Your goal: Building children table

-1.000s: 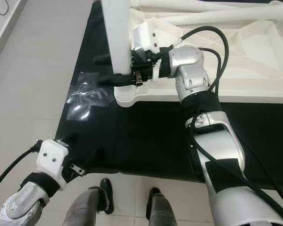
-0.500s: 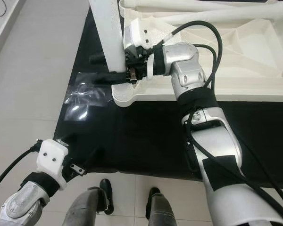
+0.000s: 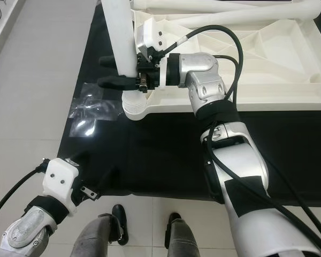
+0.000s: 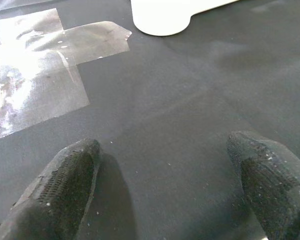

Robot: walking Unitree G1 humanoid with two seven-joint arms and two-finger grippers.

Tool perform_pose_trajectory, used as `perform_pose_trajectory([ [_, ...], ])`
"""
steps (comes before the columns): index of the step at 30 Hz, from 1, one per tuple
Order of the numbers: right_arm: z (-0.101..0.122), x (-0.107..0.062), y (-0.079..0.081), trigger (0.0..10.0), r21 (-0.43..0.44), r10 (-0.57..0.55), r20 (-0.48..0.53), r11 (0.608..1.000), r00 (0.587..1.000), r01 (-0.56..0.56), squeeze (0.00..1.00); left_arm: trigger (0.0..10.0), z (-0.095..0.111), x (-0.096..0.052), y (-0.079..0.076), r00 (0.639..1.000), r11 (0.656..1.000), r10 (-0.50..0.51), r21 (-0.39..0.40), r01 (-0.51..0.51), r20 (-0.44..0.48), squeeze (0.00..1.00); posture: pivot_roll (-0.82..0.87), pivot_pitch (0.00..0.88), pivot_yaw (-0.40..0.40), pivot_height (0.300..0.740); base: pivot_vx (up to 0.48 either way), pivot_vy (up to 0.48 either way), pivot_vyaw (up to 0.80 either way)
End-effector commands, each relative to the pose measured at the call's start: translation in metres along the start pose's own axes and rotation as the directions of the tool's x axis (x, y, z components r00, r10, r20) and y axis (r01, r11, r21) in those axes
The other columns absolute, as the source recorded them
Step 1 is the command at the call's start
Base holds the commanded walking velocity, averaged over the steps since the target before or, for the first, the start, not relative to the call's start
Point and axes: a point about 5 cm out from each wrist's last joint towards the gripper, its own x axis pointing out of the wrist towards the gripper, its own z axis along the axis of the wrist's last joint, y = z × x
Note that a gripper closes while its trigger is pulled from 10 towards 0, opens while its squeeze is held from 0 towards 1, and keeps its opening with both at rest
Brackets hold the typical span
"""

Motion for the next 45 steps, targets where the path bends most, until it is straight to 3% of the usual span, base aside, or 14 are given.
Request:
perform_pose_trajectory([
  [1, -0.028, -0.001, 0.005, 10.0, 0.076, -0.044, -0.092, 0.996, 0.995, 0.051, 0.0, 10.0, -0.008, -0.003, -0.001, 0.999, 1.0, 0.004, -0.008, -0.004, -0.043, 0.0, 0.19, 0.388, 0.01, 0.74, 0.0, 0.0, 0.0],
  [10, -0.039, -0.007, 0.008, 10.0, 0.083, -0.133, -0.101, 0.986, 0.986, 0.142, 0.0, 10.0, -0.008, -0.004, -0.001, 0.999, 1.0, 0.004, -0.01, -0.004, -0.044, 0.0, 0.18, 0.396, 0.004, 0.74, 0.0, 0.0, 0.0],
  [12, -0.061, -0.007, 0.02, 10.0, 0.111, -0.268, -0.179, 0.951, 0.947, 0.29, 0.0, 10.0, -0.009, -0.005, -0.001, 0.999, 1.0, 0.006, -0.01, -0.006, -0.045, 0.0, 0.18, 0.397, -0.016, 0.74, 0.0, 0.0, 0.0],
  [15, -0.071, -0.006, 0.027, 10.0, 0.126, -0.325, -0.221, 0.925, 0.919, 0.358, 0.0, 10.0, -0.009, -0.006, -0.002, 0.999, 1.0, 0.006, -0.01, -0.007, -0.045, 0.0, 0.18, 0.397, -0.022, 0.74, 0.0, 0.0, 0.0],
  [17, -0.106, 0.006, 0.071, 10.0, 0.141, -0.574, -0.416, 0.726, 0.705, 0.673, 0.0, 10.0, -0.008, -0.008, -0.002, 0.999, 1.0, 0.017, -0.011, -0.018, -0.046, 0.0, 0.18, 0.4, -0.031, 0.74, 0.0, 0.0, 0.0],
  [18, -0.106, 0.006, 0.071, 10.0, 0.141, -0.574, -0.416, 0.726, 0.705, 0.673, 0.0, 10.0, -0.008, -0.008, -0.002, 0.999, 1.0, 0.017, -0.011, -0.018, -0.046, 0.0, 0.18, 0.4, -0.031, 0.74, 0.0, 0.0, 0.0],
  [19, -0.116, 0.011, 0.096, 10.0, 0.143, -0.628, -0.479, 0.634, 0.614, 0.76, 0.0, 10.0, -0.008, -0.008, -0.001, 0.999, 1.0, 0.024, -0.011, -0.024, -0.046, 0.0, 0.17, 0.408, -0.022, 0.74, 0.0, 0.0, 0.0],
  [20, -0.12, 0.015, 0.109, 10.0, 0.148, -0.653, -0.518, 0.567, 0.553, 0.81, 0.0, 10.0, -0.008, -0.007, -0.001, 0.999, 1.0, 0.028, -0.012, -0.028, -0.046, 0.0, 0.17, 0.397, -0.016, 0.74, 0.0, 0.0, 0.0],
  [23, -0.12, 0.02, 0.112, 10.0, 0.169, -0.656, -0.524, 0.544, 0.542, 0.822, 0.0, 10.0, -0.008, -0.007, -0.001, 0.999, 0.999, 0.029, -0.013, -0.03, -0.045, 0.0, 0.17, 0.395, -0.015, 0.74, 0.0, 0.0, 0.0],
  [26, -0.114, 0.032, 0.09, 10.0, 0.166, -0.689, -0.493, 0.525, 0.531, 0.835, 0.0, 10.0, -0.009, -0.004, -0.002, 0.999, 1.0, 0.025, -0.01, -0.025, -0.043, 0.0, 0.17, 0.379, -0.021, 0.74, 0.0, 0.0, 0.0],
  [29, -0.11, 0.032, 0.085, 10.0, 0.156, -0.709, -0.494, 0.498, 0.504, 0.853, 0.0, 10.0, -0.009, -0.003, -0.002, 0.999, 1.0, 0.026, -0.009, -0.026, -0.042, 0.0, 0.17, 0.375, -0.025, 0.74, 0.0, 0.0, 0.0],
  [39, -0.103, 0.027, 0.098, 10.0, 0.145, -0.746, -0.527, 0.392, 0.406, 0.908, 0.0, 10.0, -0.008, -0.002, -0.002, 0.999, 0.999, 0.036, -0.01, -0.037, -0.034, 0.0, 0.16, 0.375, -0.02, 0.74, 0.0, 0.0, 0.0],
  [45, -0.101, 0.026, 0.099, 10.0, 0.167, -0.76, -0.512, 0.368, 0.4, 0.915, 0.0, 10.0, -0.009, -0.001, -0.002, 0.999, 0.999, 0.032, -0.014, -0.033, -0.036, 0.0, 0.16, 0.375, -0.019, 0.74, 0.0, 0.0, 0.0],
])
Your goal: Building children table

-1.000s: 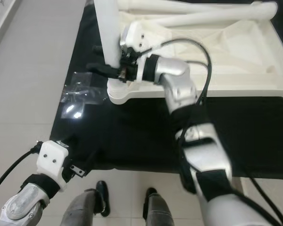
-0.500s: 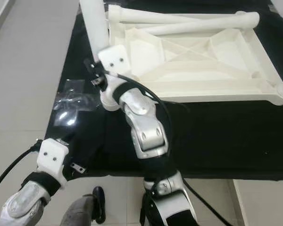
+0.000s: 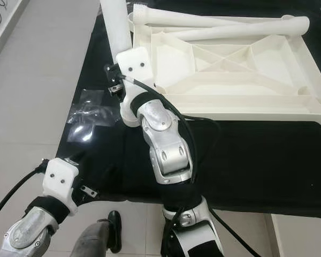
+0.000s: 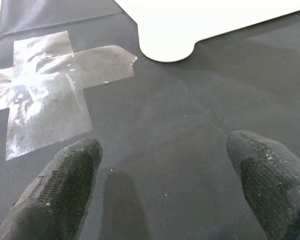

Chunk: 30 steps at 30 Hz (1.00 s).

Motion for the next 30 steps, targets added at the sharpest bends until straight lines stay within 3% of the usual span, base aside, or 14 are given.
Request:
perform_pose_trajectory([
  [1, -0.082, -0.019, -0.008, 10.0, 0.09, -0.092, -0.357, 0.987, 0.929, 0.132, 0.02, 10.0, -0.009, -0.002, -0.002, 0.999, 1.0, 0.001, -0.009, -0.001, -0.041, 0.0, 0.16, 0.375, -0.017, 0.74, 0.0, 0.0, 0.0],
  [9, -0.076, -0.019, -0.01, 10.0, 0.13, -0.108, -0.32, 0.979, 0.941, 0.157, 0.01, 10.0, -0.01, -0.002, -0.001, 0.999, 1.0, 0.003, -0.009, -0.003, -0.041, 0.0, 0.16, 0.372, -0.016, 0.74, 0.0, 0.0, 0.0],
  [11, -0.069, -0.021, -0.01, 10.0, 0.164, -0.092, -0.238, 0.977, 0.967, 0.133, 0.0, 10.0, -0.009, -0.001, 0.002, 0.999, 1.0, 0.012, -0.013, -0.013, -0.036, 0.0, 0.17, 0.368, -0.016, 0.74, 0.0, 0.0, 0.0],
  [14, -0.067, -0.022, -0.01, 10.0, 0.166, -0.085, -0.207, 0.979, 0.975, 0.121, 0.0, 10.0, -0.008, -0.001, 0.004, 0.999, 1.0, 0.02, -0.016, -0.02, -0.034, 0.0, 0.17, 0.368, -0.016, 0.74, 0.0, 0.0, 0.0],
  [17, -0.072, -0.032, -0.008, 10.0, 0.096, -0.051, -0.16, 0.993, 0.986, 0.067, 0.0, 10.0, -0.007, 0.0, 0.012, 0.997, 0.997, 0.066, -0.028, -0.067, -0.028, 0.0, 0.17, 0.366, -0.012, 0.74, 0.0, 0.0, 0.0],
  [21, -0.085, -0.045, -0.008, 10.0, 0.022, -0.033, -0.169, 0.999, 0.985, 0.037, 0.0, 10.0, -0.003, 0.001, 0.023, 0.994, 0.993, 0.111, -0.032, -0.111, -0.013, 0.0, 0.17, 0.363, -0.006, 0.74, 0.0, 0.0, 0.0],
  [30, -0.085, -0.042, 0.002, 10.0, -0.048, 0.023, -0.159, 0.998, 0.987, -0.031, 0.0, 10.0, 0.031, 0.012, 0.048, 0.986, 0.991, 0.136, -0.008, -0.136, 0.1, 0.0, 0.18, 0.351, 0.001, 0.74, 0.0, 0.0, 0.0],
])
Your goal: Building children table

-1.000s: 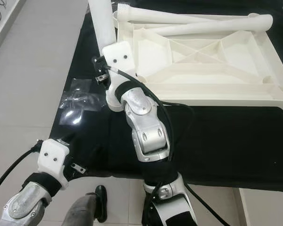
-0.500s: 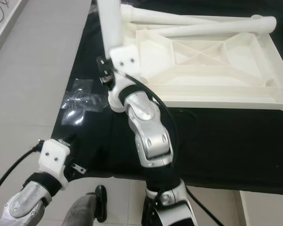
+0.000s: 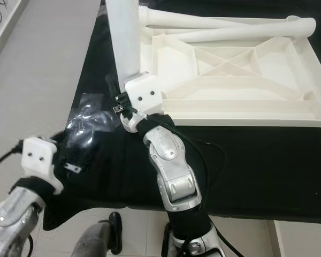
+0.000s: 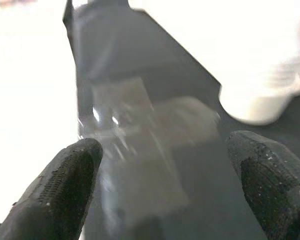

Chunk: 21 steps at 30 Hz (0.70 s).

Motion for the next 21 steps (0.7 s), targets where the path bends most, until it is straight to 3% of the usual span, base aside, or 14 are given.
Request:
perform_pose_trajectory([
  [1, -0.069, -0.021, 0.003, 10.0, 0.017, 0.019, -0.341, 1.0, 0.94, -0.014, 0.0, 10.0, 0.006, -0.001, 0.005, 1.0, 1.0, -0.002, -0.009, 0.002, 0.007, 0.0, 0.18, 0.35, 0.002, 0.74, 0.0, 0.0, 0.0],
  [10, -0.07, -0.014, 0.001, 10.0, 0.022, 0.056, -0.402, 0.998, 0.914, -0.052, 0.0, 10.0, 0.025, 0.007, 0.002, 0.996, 0.998, -0.041, -0.04, 0.044, 0.078, 0.0, 0.17, 0.346, -0.007, 0.74, 0.0, 0.0, 0.0],
  [14, -0.072, -0.011, -0.005, 10.0, 0.047, 0.031, -0.438, 0.999, 0.898, -0.011, 0.0, 10.0, 0.039, 0.012, 0.004, 0.991, 0.997, -0.058, -0.05, 0.064, 0.123, 0.0, 0.17, 0.348, -0.01, 0.74, 0.0, 0.0, 0.0],
  [17, -0.079, -0.008, -0.013, 10.0, 0.084, -0.019, -0.508, 0.994, 0.861, 0.072, 0.0, 10.0, 0.055, 0.018, 0.007, 0.983, 0.995, -0.077, -0.048, 0.086, 0.169, 0.0, 0.17, 0.352, -0.01, 0.74, 0.0, 0.0, 0.0],
  [21, -0.081, -0.007, -0.016, 10.0, 0.093, -0.041, -0.526, 0.99, 0.849, 0.106, 0.0, 10.0, 0.059, 0.019, 0.006, 0.98, 0.993, -0.095, -0.048, 0.105, 0.177, 0.0, 0.17, 0.355, -0.009, 0.74, 0.0, 0.0, 0.0],
])
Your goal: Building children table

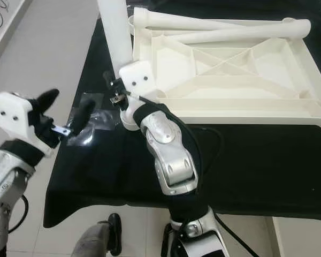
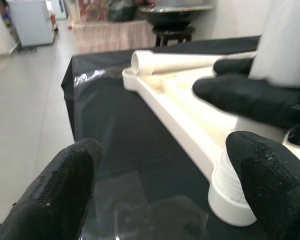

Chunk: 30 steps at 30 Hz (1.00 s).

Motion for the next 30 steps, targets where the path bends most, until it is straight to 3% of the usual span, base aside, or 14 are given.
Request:
perform_pose_trajectory([
  [1, -0.084, -0.018, -0.014, 10.0, 0.055, -0.08, -0.426, 0.992, 0.901, 0.114, 0.0, 10.0, 0.002, -0.002, -0.001, 1.0, 1.0, -0.025, -0.005, 0.025, -0.007, 0.0, 0.17, 0.356, -0.009, 0.74, 0.0, 0.0, 0.0],
  [11, -0.09, -0.026, -0.008, 10.0, 0.069, -0.105, -0.457, 0.986, 0.883, 0.153, 0.0, 10.0, 0.058, 0.036, -0.002, 0.963, 0.977, -0.195, -0.051, 0.208, 0.187, 0.0, 0.18, 0.352, 0.01, 0.74, 0.0, 0.0, 0.0],
  [12, -0.09, -0.026, -0.007, 10.0, 0.071, -0.103, -0.456, 0.986, 0.884, 0.152, 0.0, 10.0, 0.069, 0.045, -0.002, 0.949, 0.968, -0.226, -0.062, 0.245, 0.218, 0.28, 0.18, 0.348, 0.013, 0.74, 0.0, 0.0, 0.0],
  [13, -0.09, -0.026, -0.007, 10.0, 0.071, -0.103, -0.456, 0.986, 0.884, 0.152, 0.0, 10.0, 0.069, 0.045, -0.002, 0.949, 0.968, -0.226, -0.062, 0.245, 0.218, 0.28, 0.18, 0.348, 0.013, 0.74, 0.0, 0.0, 0.0],
  [14, -0.089, -0.025, -0.006, 10.0, 0.072, -0.101, -0.453, 0.986, 0.886, 0.149, 0.0, 10.0, 0.079, 0.052, -0.003, 0.93, 0.951, -0.271, -0.081, 0.299, 0.249, 1.0, 0.18, 0.345, 0.017, 0.74, 0.0, 0.0, 0.0],
  [16, -0.088, -0.024, -0.005, 10.0, 0.073, -0.098, -0.446, 0.987, 0.89, 0.146, 0.0, 10.0, 0.088, 0.059, -0.005, 0.911, 0.937, -0.314, -0.07, 0.343, 0.265, 1.0, 0.18, 0.342, 0.019, 0.74, 0.0, 0.0, 0.0],
  [17, -0.086, -0.023, -0.004, 10.0, 0.071, -0.096, -0.434, 0.987, 0.896, 0.141, 0.0, 10.0, 0.102, 0.074, -0.005, 0.893, 0.92, -0.354, -0.069, 0.386, 0.277, 1.0, 0.18, 0.341, 0.02, 0.74, 0.0, 0.0, 0.0],
  [21, -0.084, -0.021, -0.004, 10.0, 0.071, -0.096, -0.426, 0.988, 0.9, 0.139, 0.0, 10.0, 0.108, 0.088, -0.006, 0.881, 0.898, -0.4, -0.087, 0.432, 0.255, 1.0, 0.17, 0.338, 0.022, 0.74, 0.0, 0.0, 0.0],
  [24, -0.083, -0.02, -0.003, 10.0, 0.07, -0.093, -0.418, 0.988, 0.903, 0.134, 0.0, 10.0, 0.109, 0.099, -0.012, 0.847, 0.852, -0.482, -0.106, 0.513, 0.225, 1.0, 0.17, 0.334, 0.026, 0.74, 0.0, 0.0, 0.0],
  [25, -0.08, -0.018, -0.002, 10.0, 0.07, -0.089, -0.405, 0.989, 0.91, 0.128, 0.0, 10.0, 0.112, 0.109, -0.027, 0.766, 0.771, -0.608, -0.074, 0.632, 0.207, 0.09, 0.16, 0.33, 0.035, 0.74, 0.0, 0.0, 0.0],
  [26, -0.079, -0.018, -0.001, 10.0, 0.07, -0.089, -0.4, 0.989, 0.912, 0.127, 0.0, 10.0, 0.114, 0.112, -0.033, 0.73, 0.735, -0.653, -0.063, 0.675, 0.2, 0.09, 0.15, 0.33, 0.036, 0.74, 0.0, 0.0, 0.0],
  [27, -0.078, -0.018, 0.0, 10.0, 0.071, -0.089, -0.397, 0.989, 0.914, 0.128, 0.0, 10.0, 0.117, 0.113, -0.039, 0.693, 0.698, -0.692, -0.059, 0.714, 0.2, 0.0, 0.15, 0.329, 0.04, 0.74, 0.0, 0.0, 0.0],
  [28, -0.078, -0.018, 0.0, 10.0, 0.071, -0.089, -0.397, 0.989, 0.914, 0.128, 0.0, 10.0, 0.117, 0.113, -0.039, 0.693, 0.698, -0.692, -0.059, 0.714, 0.2, 0.0, 0.15, 0.329, 0.04, 0.74, 0.0, 0.0, 0.0],
  [30, -0.077, -0.018, 0.0, 10.0, 0.072, -0.09, -0.393, 0.989, 0.915, 0.129, 0.0, 10.0, 0.121, 0.114, -0.046, 0.647, 0.65, -0.735, -0.059, 0.757, 0.201, 0.0, 0.15, 0.328, 0.043, 0.74, 0.0, 0.0, 0.0],
])
